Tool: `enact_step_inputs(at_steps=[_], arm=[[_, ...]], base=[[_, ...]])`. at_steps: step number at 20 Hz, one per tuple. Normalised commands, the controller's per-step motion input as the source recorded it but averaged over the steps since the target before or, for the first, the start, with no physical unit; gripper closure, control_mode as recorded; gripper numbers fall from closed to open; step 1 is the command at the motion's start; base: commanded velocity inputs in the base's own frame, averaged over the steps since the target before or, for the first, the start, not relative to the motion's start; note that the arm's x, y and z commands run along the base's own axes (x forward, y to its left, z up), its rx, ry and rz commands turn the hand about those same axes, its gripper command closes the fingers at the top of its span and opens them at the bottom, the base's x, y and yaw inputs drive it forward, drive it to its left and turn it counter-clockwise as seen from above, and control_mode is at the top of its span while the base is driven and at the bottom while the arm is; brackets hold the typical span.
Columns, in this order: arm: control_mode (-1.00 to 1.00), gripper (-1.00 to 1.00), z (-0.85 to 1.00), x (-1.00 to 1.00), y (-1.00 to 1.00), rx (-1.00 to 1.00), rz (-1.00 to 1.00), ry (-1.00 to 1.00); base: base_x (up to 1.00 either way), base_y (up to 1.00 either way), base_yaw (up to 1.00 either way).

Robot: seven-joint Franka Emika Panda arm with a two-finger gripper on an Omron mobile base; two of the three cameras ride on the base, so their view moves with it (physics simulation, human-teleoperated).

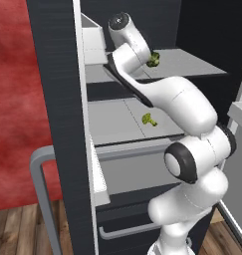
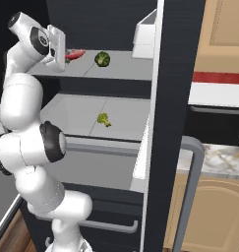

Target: Place one broccoli and one steak in each tupperware on the nearby counter, to pack two identical lunches.

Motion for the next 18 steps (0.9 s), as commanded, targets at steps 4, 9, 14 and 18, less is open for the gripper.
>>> enact_step_inputs(at_steps=[4, 9, 14, 18], arm=[[-1.0, 1.0, 0.24, -0.73, -0.14, 0.1, 0.12, -0.02], [-1.0, 1.0, 0.02, -0.78, -0.05, 0.01, 0.23, -0.16], [-1.0, 1.0, 0.0, -0.95, -0.23, 0.0, 0.25, -0.26], [-1.0, 1.0, 0.0, -1.0, -0.42, 0.07, 0.2, 0.0]], base=[[0.0, 0.0, 0.0], [0.0, 0.0, 0.0], [0.0, 0.0, 0.0], [0.0, 0.0, 0.0]])
